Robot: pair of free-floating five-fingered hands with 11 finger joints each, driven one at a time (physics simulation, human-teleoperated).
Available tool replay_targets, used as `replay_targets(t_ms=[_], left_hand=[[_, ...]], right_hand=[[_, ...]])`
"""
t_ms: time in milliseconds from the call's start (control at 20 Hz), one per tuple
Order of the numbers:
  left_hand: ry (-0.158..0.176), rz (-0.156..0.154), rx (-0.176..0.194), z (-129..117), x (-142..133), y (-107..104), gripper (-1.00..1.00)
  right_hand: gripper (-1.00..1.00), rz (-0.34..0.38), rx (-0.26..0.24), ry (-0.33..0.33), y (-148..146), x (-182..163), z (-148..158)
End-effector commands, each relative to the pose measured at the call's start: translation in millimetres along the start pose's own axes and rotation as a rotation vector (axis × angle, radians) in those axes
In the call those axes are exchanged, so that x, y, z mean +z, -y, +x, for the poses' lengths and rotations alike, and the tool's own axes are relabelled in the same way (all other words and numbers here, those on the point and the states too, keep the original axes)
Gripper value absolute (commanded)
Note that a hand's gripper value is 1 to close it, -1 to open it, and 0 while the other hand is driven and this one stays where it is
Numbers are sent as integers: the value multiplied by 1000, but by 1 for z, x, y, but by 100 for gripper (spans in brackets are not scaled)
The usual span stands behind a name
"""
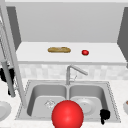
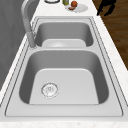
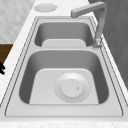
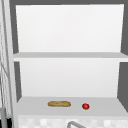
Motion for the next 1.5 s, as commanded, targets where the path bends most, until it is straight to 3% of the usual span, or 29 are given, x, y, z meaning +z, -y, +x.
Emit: replay_targets(t_ms=[0, 900, 1450], left_hand=[[-3, -14, 12, 10, -23, -8, -100], [-176, -26, 4, 4, -100, -17, -100], [-296, -38, -6, -18, -147, -16, -100]], right_hand=[[0, 0, 0, 0, 0, 0, 0], [0, 0, 0, 0, 0, 0, 0], [0, 0, 0, 0, 0, 0, 0]])
